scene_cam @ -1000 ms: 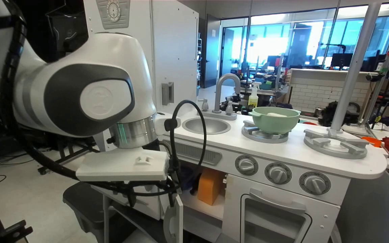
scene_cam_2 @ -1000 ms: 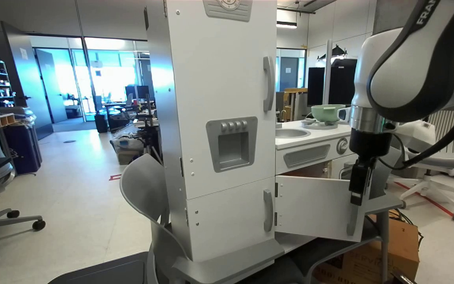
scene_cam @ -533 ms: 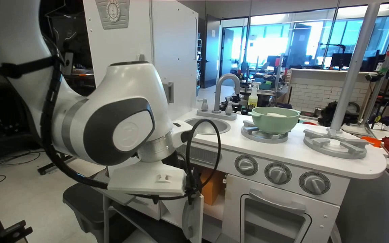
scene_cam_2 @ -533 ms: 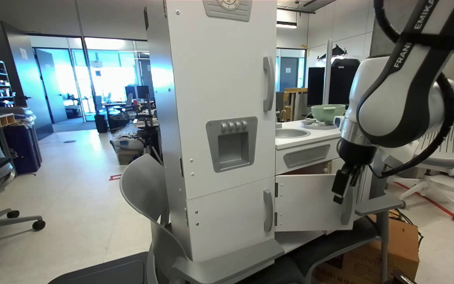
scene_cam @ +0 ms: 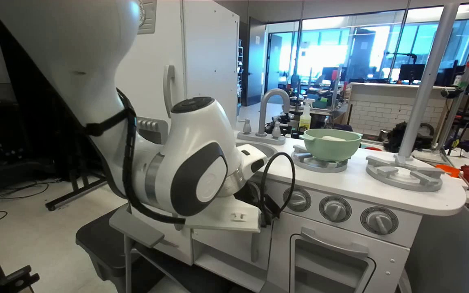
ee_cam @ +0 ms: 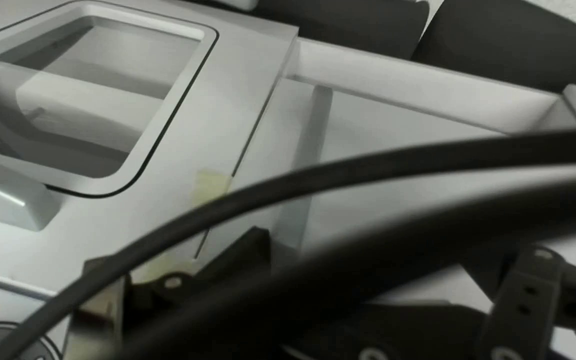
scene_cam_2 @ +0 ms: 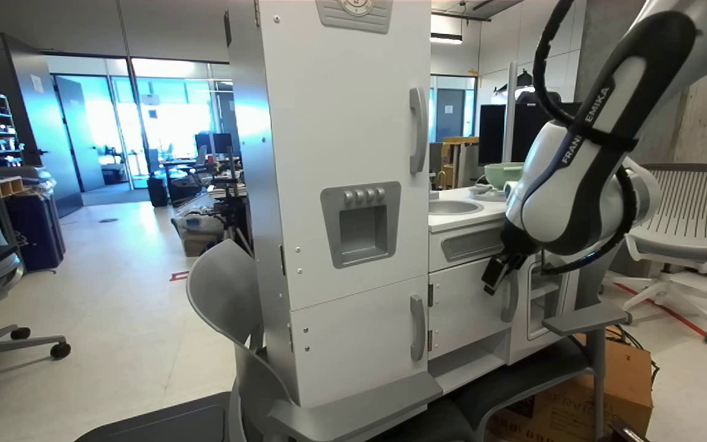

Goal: Put the orange object inside the cupboard

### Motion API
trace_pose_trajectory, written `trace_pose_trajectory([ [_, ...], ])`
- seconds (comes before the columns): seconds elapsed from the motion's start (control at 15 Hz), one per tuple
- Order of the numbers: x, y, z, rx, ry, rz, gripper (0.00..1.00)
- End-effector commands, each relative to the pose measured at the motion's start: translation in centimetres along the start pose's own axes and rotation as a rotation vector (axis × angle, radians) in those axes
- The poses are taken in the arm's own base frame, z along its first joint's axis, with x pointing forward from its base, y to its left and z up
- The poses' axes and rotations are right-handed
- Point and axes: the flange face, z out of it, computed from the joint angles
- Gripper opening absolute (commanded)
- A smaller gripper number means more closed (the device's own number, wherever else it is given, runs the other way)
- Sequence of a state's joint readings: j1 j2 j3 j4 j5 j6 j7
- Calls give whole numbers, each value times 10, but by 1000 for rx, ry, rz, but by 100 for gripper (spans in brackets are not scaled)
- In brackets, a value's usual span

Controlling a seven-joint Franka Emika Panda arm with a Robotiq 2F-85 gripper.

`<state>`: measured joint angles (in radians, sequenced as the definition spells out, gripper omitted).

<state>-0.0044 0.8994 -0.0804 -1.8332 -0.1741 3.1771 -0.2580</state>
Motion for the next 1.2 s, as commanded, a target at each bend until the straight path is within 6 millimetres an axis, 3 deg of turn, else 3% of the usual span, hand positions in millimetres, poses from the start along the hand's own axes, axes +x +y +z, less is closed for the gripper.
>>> trace_pose_trajectory([
  [0.0,16,4,35,-19,63,42,100],
  [0.33,15,2,24,-14,42,25,100],
  [0.53,-8,5,-13,7,-31,-16,100],
  [0.87,-47,-7,-81,62,-164,-91,100],
  [1.13,-60,-7,-147,94,-228,-123,100],
])
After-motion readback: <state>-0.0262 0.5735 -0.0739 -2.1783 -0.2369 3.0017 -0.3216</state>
